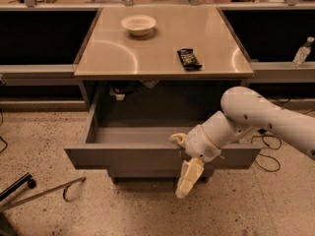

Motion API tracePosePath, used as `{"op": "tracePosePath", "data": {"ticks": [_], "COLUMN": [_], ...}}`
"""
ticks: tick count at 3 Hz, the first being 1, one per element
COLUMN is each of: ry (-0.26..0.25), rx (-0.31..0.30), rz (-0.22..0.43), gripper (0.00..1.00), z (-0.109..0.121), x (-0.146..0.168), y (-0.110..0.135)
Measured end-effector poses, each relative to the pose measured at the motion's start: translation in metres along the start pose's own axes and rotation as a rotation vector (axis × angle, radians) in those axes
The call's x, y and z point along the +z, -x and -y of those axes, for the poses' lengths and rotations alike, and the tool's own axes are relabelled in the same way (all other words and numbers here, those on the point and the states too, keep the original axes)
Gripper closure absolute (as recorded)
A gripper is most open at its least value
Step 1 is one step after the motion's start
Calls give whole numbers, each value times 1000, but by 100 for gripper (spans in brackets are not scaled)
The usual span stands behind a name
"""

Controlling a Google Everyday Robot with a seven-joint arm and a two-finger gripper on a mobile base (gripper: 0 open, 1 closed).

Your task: Open top drawer

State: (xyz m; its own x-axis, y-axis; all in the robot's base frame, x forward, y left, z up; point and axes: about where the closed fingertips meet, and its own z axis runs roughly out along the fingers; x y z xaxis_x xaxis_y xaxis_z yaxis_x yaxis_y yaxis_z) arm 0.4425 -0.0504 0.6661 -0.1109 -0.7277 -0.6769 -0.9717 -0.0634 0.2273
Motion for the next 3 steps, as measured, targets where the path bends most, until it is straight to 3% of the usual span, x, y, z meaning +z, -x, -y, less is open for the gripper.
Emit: {"op": "tracePosePath", "data": {"ticks": [3], "ry": [26], "rx": [25], "rz": [32], "gripper": [0], "z": [-17], "x": [4], "y": [6]}}
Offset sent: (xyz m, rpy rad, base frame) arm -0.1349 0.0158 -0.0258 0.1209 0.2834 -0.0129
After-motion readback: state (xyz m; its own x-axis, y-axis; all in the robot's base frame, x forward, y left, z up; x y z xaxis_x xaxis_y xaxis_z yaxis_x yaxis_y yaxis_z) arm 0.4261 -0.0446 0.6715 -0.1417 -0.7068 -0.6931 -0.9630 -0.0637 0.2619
